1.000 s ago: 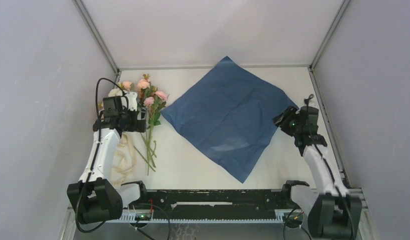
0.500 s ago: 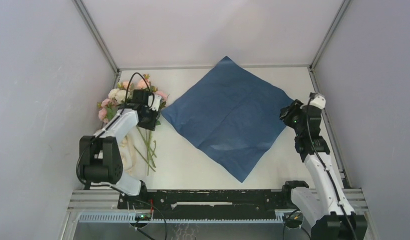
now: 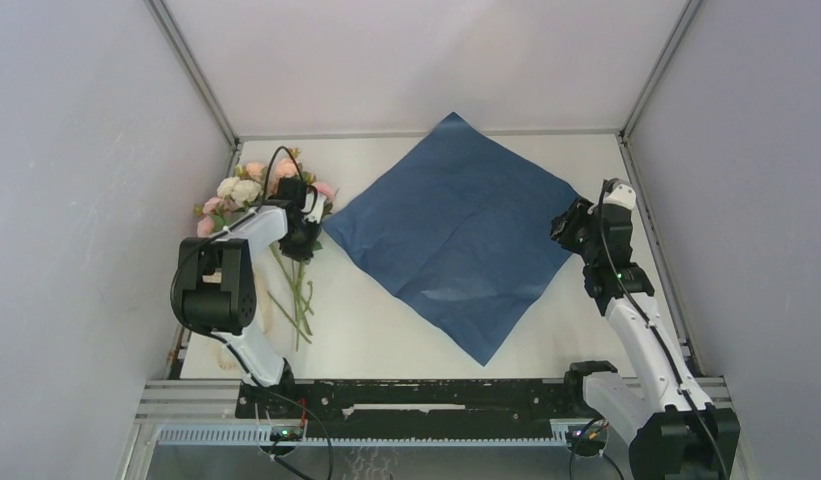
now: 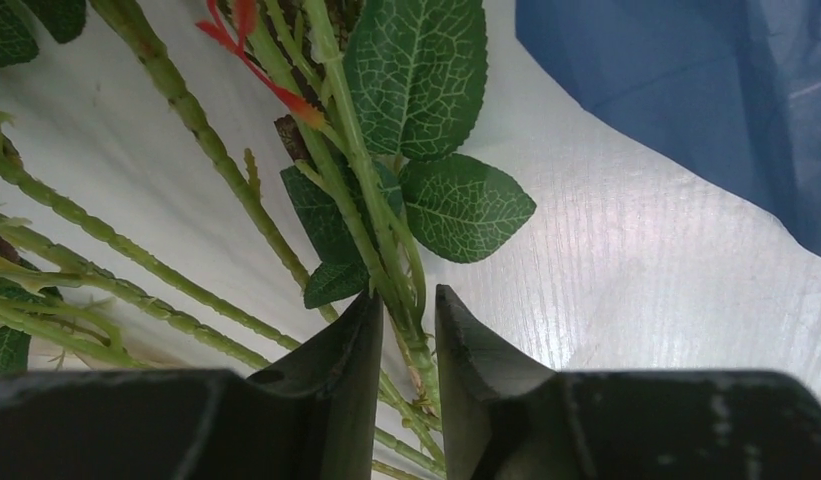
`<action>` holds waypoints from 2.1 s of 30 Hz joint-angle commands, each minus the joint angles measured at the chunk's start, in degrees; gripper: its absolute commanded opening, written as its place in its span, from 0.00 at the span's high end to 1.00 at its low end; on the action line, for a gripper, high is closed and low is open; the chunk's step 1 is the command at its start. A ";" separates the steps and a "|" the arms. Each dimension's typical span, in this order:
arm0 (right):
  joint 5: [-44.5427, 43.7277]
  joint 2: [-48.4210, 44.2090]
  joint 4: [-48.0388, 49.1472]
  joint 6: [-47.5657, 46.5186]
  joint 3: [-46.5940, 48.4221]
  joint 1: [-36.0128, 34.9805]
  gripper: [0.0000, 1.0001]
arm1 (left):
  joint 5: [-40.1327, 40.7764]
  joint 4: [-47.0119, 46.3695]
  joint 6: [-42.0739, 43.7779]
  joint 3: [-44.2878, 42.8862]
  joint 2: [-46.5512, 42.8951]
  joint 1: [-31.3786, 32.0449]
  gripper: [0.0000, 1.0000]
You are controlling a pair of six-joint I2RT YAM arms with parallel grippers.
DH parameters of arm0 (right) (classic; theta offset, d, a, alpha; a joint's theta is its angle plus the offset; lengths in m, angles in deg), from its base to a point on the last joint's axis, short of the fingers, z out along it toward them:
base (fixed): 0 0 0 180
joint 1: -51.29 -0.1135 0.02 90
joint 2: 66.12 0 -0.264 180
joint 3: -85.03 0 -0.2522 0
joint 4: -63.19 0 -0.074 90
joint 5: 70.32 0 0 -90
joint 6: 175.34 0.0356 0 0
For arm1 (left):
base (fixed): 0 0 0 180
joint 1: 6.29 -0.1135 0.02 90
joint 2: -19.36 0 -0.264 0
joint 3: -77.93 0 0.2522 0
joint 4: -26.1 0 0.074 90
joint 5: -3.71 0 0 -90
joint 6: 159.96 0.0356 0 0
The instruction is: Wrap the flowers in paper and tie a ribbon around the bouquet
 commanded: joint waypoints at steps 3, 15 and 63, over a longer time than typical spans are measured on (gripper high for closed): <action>-0.39 -0.62 1.42 -1.59 2.59 -1.03 0.49 | 1.95 -0.84 -2.02 -3.38 -1.12 0.32 0.94; 11.20 7.51 7.40 -6.83 9.99 -19.72 0.47 | -20.01 4.98 -9.77 -7.56 -28.33 -12.55 0.98; -2.57 66.09 -19.05 -5.36 52.38 -21.48 0.53 | -4.89 -3.23 -29.72 -1.14 -7.43 -16.21 0.35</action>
